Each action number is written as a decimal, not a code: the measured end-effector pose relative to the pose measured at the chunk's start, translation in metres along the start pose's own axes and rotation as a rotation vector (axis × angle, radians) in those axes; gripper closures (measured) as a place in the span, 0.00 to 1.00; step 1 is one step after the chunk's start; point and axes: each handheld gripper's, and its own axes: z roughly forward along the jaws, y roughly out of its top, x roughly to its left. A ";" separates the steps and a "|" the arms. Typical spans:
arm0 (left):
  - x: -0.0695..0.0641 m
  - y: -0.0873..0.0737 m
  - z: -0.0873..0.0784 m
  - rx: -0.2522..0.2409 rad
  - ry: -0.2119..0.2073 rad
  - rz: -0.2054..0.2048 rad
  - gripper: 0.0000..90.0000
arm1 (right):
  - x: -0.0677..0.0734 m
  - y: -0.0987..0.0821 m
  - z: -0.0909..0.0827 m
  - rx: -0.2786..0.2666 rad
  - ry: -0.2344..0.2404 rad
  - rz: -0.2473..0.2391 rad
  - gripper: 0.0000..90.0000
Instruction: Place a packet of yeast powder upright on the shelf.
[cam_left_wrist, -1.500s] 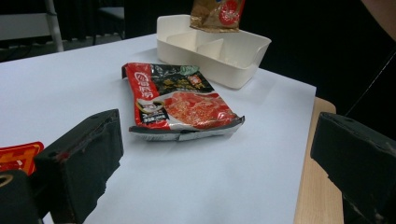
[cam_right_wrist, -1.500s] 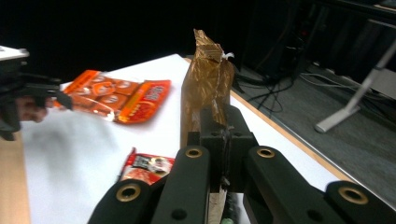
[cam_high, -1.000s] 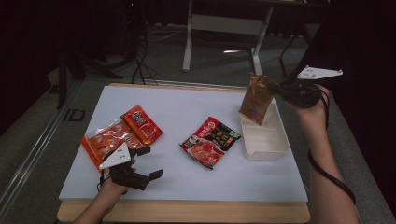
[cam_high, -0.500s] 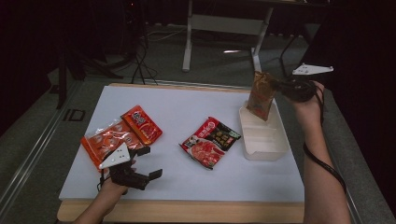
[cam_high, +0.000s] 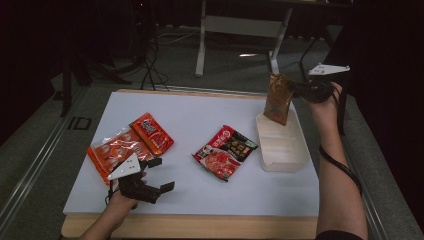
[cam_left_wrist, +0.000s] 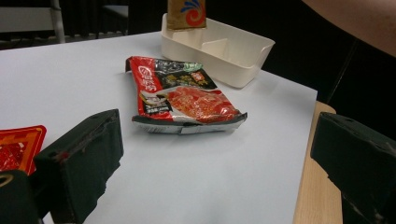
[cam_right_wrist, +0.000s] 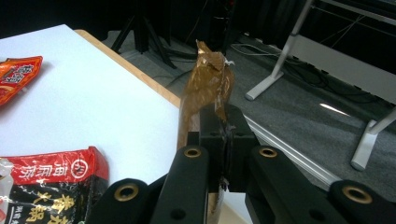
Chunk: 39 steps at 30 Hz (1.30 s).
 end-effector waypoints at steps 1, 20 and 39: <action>0.000 0.000 0.000 0.002 0.001 0.001 0.03 | 0.000 0.000 0.003 0.002 0.006 -0.014 0.97; 0.002 -0.001 -0.001 -0.008 0.004 -0.006 0.03 | 0.005 -0.033 0.035 0.032 0.108 0.057 0.98; 0.003 -0.002 0.000 0.002 0.014 0.023 0.04 | 0.002 -0.040 0.021 0.028 0.020 0.140 0.76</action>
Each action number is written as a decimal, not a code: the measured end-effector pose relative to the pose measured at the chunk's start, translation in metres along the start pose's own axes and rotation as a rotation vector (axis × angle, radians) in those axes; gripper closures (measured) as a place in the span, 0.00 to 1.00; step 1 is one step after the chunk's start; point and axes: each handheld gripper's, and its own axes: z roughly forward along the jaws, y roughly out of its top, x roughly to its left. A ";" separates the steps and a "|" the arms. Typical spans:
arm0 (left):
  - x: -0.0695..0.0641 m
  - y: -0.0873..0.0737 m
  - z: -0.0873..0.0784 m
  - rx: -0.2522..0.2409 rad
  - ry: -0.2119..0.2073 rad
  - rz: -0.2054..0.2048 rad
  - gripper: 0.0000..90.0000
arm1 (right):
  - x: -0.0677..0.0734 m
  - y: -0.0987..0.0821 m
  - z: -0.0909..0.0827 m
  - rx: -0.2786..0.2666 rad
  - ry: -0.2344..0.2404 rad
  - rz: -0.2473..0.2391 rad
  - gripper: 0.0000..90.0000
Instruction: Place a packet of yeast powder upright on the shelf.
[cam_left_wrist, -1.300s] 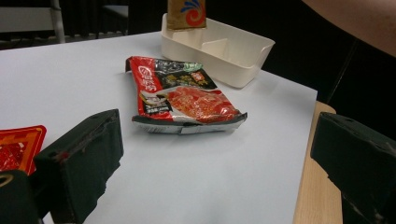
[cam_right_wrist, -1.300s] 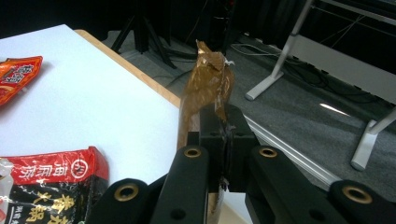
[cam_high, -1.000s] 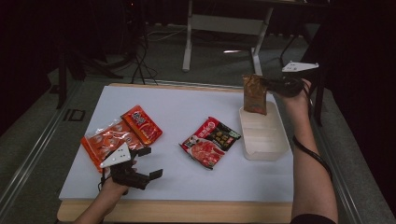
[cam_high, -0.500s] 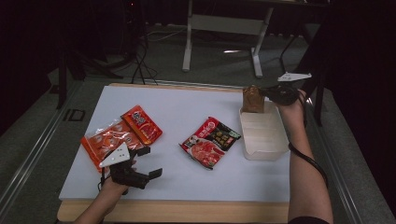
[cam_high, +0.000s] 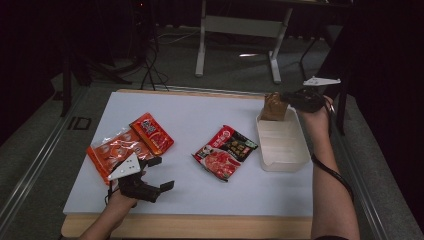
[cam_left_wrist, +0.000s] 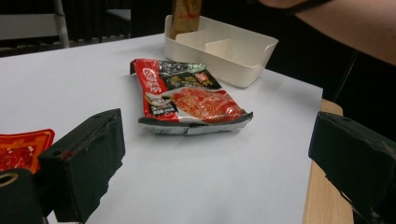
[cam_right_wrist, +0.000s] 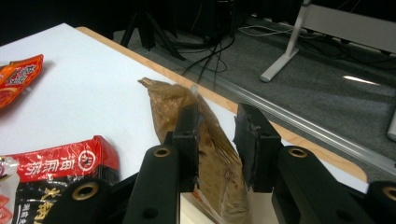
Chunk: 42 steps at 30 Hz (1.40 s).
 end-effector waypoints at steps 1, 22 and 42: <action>0.000 0.000 0.000 -0.005 -0.001 -0.005 0.04 | 0.001 0.001 -0.002 -0.007 0.000 0.006 0.74; 0.002 0.001 0.002 0.057 0.001 -0.056 0.04 | 0.057 0.014 -0.065 -0.112 -0.079 0.007 0.44; -0.003 0.015 0.009 0.177 0.006 -0.041 0.05 | 0.170 -0.045 -0.102 -0.269 0.062 0.049 0.13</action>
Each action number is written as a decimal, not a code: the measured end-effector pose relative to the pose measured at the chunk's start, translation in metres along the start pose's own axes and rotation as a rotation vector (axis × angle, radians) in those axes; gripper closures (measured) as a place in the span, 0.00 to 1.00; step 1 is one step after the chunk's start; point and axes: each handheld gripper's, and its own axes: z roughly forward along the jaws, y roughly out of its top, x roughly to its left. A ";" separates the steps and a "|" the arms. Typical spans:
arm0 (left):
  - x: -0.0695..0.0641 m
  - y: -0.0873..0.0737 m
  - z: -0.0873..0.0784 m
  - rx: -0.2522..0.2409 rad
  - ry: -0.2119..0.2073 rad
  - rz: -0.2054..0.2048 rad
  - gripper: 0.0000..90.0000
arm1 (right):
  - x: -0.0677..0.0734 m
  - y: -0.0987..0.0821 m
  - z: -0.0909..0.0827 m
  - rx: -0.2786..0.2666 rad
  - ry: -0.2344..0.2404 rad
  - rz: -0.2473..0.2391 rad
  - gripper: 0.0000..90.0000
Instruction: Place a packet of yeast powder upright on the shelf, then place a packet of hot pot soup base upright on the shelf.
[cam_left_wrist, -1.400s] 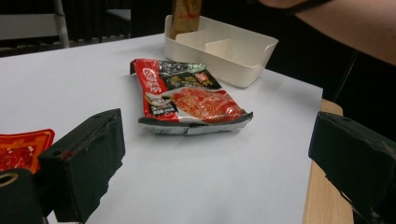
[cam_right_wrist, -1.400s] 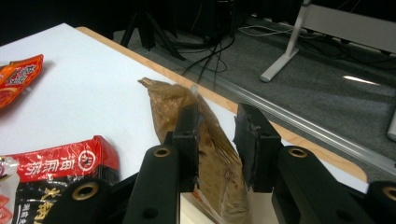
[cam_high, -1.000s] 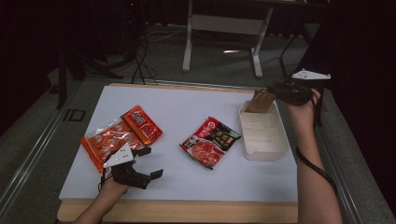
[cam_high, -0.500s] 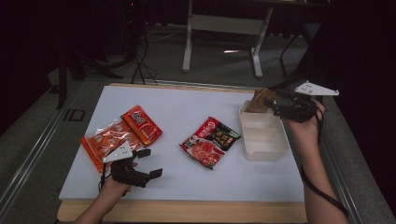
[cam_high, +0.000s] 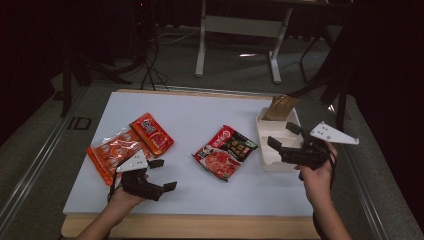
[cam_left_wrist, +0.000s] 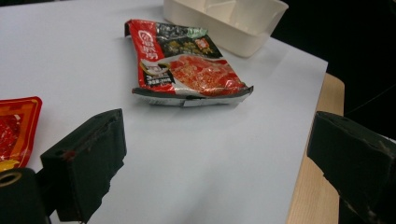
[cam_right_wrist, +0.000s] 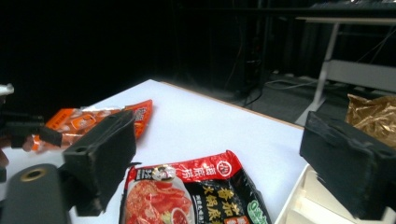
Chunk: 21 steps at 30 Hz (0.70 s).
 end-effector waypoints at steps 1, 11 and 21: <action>0.001 0.001 0.001 -0.003 0.003 0.001 0.05 | 0.005 -0.004 -0.002 0.000 -0.006 -0.011 0.16; 0.017 0.012 0.016 0.033 0.014 -0.030 0.16 | 0.037 -0.035 -0.017 -0.017 0.026 -0.015 0.16; 0.029 0.022 0.035 0.049 0.069 -0.055 0.30 | 0.047 -0.050 -0.032 -0.003 -0.010 -0.003 0.15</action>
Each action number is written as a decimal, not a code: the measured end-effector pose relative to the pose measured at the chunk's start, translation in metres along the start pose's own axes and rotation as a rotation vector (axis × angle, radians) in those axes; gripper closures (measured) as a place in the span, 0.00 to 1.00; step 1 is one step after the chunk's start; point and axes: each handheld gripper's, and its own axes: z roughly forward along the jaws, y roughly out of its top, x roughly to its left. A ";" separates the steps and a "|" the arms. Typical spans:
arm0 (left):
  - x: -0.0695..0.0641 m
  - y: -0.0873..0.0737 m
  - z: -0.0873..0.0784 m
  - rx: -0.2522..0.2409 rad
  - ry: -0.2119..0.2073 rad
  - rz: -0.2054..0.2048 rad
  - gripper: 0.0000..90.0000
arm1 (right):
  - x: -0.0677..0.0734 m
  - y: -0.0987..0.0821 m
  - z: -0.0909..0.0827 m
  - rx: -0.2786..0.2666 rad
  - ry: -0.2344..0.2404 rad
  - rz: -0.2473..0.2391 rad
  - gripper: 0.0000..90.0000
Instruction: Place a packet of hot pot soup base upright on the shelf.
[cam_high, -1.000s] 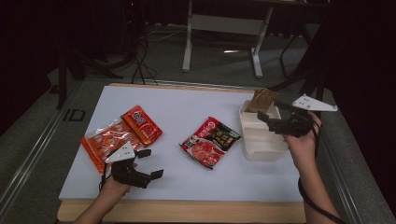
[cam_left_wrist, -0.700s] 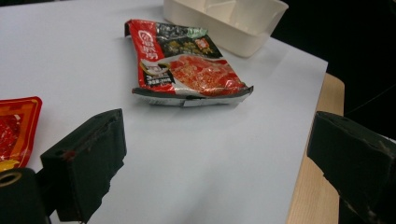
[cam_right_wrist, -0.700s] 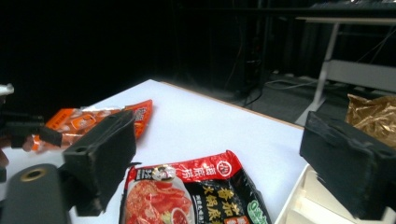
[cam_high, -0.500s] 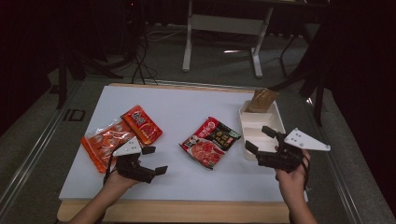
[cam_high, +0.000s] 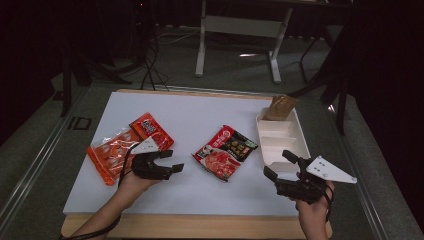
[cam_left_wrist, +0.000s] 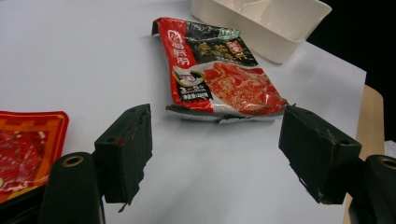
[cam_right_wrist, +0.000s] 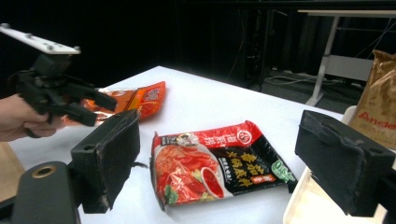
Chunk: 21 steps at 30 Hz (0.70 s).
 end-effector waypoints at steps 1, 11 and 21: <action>0.001 0.001 0.002 0.003 -0.001 -0.002 0.32 | 0.001 -0.003 -0.001 0.019 -0.001 -0.001 0.15; 0.009 0.023 0.031 0.074 0.110 0.013 0.59 | -0.002 -0.016 0.004 0.033 -0.012 -0.036 0.16; 0.021 0.030 0.068 0.177 0.173 0.046 0.94 | -0.003 -0.023 0.010 0.059 0.026 -0.044 0.16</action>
